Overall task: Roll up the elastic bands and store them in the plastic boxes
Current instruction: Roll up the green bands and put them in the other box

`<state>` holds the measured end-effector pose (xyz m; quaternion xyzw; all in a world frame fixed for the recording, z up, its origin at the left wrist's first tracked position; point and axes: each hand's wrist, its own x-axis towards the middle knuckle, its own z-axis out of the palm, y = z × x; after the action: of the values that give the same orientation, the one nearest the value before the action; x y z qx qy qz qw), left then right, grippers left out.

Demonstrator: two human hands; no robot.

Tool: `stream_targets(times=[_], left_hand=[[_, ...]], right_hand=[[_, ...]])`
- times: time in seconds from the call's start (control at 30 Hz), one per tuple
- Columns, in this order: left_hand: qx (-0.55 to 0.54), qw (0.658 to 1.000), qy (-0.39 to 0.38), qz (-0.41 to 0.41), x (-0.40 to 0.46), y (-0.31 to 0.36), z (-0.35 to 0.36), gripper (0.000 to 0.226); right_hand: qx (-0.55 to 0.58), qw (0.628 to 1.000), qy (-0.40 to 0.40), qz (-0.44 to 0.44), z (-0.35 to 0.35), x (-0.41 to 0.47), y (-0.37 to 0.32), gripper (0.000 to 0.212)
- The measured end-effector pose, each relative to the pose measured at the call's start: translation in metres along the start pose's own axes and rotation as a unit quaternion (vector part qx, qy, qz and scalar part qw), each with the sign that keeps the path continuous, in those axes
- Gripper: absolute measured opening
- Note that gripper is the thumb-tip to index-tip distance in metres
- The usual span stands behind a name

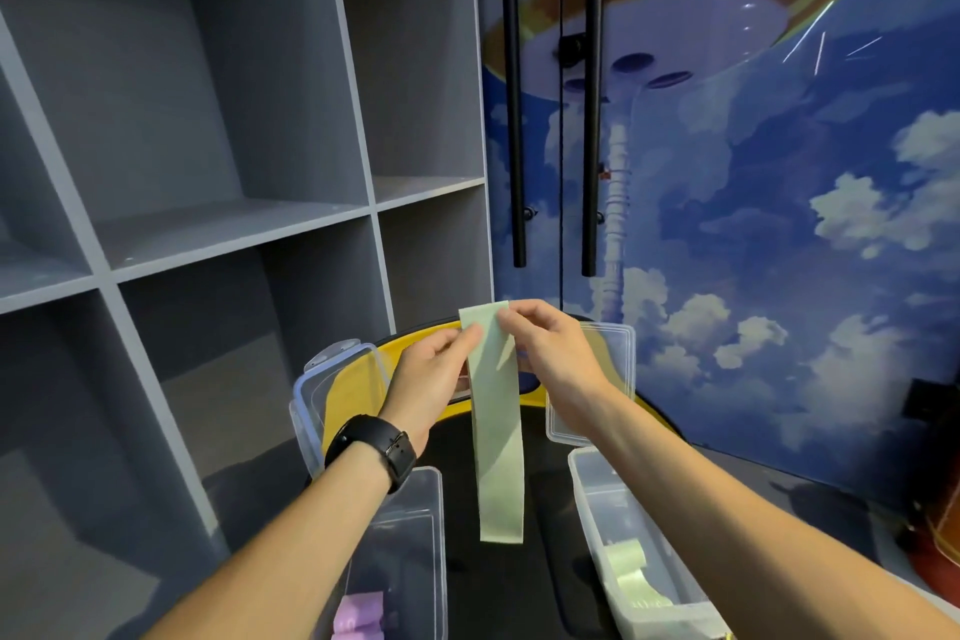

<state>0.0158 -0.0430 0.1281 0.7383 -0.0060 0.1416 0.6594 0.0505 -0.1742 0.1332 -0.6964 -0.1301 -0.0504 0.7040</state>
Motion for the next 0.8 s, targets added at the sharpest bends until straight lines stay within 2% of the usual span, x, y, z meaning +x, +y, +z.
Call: stream_targets(times=[0.2, 0.53, 0.7, 0.8], left_hand=[[0.046, 0.996, 0.023, 0.074, 0.001, 0.007, -0.007, 0.018], [0.070, 0.993, -0.024, 0.093, 0.000, 0.008, -0.009, 0.020], [0.095, 0.989, 0.017, 0.112, 0.001, 0.008, -0.007, 0.013], [0.109, 0.986, 0.037, 0.117, 0.002, 0.006, -0.008, 0.013]], right_hand=[[0.006, 0.999, -0.038, 0.001, -0.006, -0.002, -0.004, 0.013], [0.007, 0.999, -0.050, -0.013, -0.018, -0.007, -0.004, 0.005], [0.026, 0.997, -0.071, -0.009, -0.019, -0.007, -0.007, 0.004], [0.046, 0.994, -0.095, 0.010, -0.019, -0.008, -0.008, 0.013]])
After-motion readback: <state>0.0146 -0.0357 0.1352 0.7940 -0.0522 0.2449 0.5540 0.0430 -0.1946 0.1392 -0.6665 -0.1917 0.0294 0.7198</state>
